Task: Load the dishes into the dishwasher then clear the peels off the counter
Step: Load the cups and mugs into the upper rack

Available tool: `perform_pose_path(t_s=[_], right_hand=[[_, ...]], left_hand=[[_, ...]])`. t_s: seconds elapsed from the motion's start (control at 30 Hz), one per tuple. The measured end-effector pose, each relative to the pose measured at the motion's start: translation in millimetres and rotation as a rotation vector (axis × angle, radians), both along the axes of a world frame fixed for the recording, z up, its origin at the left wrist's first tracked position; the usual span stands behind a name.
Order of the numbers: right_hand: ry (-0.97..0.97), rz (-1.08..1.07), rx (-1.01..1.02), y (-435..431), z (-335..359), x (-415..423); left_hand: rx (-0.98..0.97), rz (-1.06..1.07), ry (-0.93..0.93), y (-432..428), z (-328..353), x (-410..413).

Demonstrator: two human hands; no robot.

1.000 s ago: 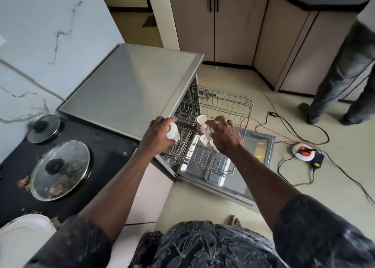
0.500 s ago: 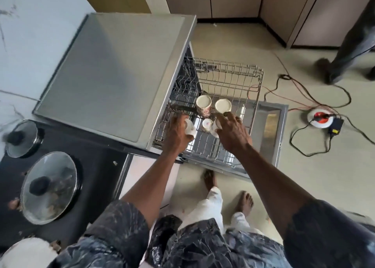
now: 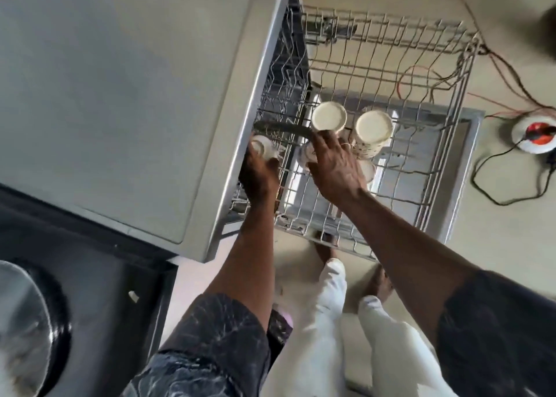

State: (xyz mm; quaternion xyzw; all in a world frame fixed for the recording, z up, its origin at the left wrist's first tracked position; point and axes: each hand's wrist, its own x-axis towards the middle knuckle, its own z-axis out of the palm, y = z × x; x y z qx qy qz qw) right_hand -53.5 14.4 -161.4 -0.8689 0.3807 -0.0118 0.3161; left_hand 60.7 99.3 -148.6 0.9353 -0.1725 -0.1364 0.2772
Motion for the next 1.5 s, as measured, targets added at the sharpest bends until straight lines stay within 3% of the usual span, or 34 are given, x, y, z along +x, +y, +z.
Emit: perform_pose_path(t_s=[0.27,0.5,0.87,1.17,1.5], right_hand=[[0.049,0.077,-0.022,0.2,-52.2,30.3],[0.105,0.112,-0.018,-4.1,-57.4,35.8],[0.099,0.093,-0.034,-0.7,-71.3,42.9],[0.074,0.069,-0.049,-4.0,-69.7,43.2],[0.075,0.085,-0.086,2.1,-85.8,41.2]], left_hand=[[0.053,-0.100,0.000,-8.6,-42.3,23.9],[0.014,-0.099,0.178,-18.8,-48.2,34.5],[0.023,-0.029,0.038,-25.6,-40.7,37.0],[0.139,-0.011,0.106,-26.1,-42.1,38.1],[0.058,-0.027,0.036,-15.2,-71.3,32.0]])
